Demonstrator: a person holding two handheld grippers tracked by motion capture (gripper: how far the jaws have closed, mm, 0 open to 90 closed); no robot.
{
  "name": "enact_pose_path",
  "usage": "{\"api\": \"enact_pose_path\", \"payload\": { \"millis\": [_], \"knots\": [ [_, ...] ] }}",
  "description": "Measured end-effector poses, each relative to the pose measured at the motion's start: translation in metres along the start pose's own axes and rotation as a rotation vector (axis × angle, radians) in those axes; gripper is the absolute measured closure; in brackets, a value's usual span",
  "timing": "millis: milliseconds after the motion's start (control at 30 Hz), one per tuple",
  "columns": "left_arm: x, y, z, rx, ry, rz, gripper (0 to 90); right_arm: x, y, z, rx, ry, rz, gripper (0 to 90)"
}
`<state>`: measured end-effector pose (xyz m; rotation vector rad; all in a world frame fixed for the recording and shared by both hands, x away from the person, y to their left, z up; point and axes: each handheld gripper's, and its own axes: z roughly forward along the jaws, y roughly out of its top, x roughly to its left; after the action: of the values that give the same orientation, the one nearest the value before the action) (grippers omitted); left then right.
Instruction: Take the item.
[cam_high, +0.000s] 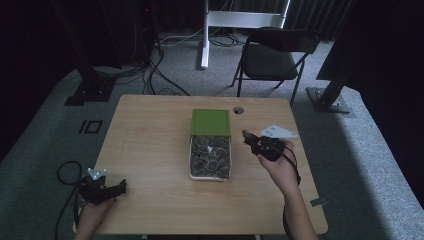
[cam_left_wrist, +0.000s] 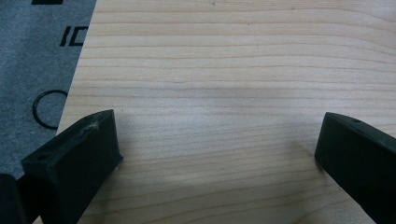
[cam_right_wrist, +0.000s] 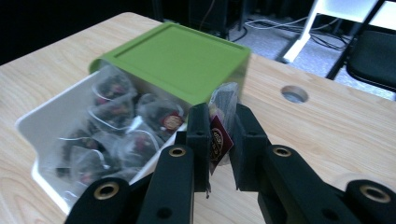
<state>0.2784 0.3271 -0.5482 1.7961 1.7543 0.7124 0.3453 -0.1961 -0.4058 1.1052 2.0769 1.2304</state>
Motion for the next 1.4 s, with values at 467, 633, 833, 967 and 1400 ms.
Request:
{"api": "enact_pose_path", "payload": {
  "millis": [467,633,833,967,1400],
  "knots": [
    [0.0,0.0,0.0,0.0,0.0,-0.001,0.3,-0.044,-0.009,-0.016,-0.004,-0.108,0.07,80.1],
    [0.0,0.0,0.0,0.003,0.0,0.001,0.3,-0.057,-0.013,-0.017,0.003,-0.143,0.089,80.1],
    [0.0,0.0,0.0,0.003,0.0,0.002,0.3,-0.07,-0.02,-0.017,0.018,-0.178,0.112,80.1],
    [0.0,0.0,0.0,0.003,0.0,0.002,0.3,-0.075,-0.023,-0.016,0.028,-0.192,0.126,80.1],
    [0.0,0.0,0.0,0.003,0.0,0.002,0.3,-0.086,-0.037,-0.001,0.087,-0.196,0.157,80.0]
  ]
}}
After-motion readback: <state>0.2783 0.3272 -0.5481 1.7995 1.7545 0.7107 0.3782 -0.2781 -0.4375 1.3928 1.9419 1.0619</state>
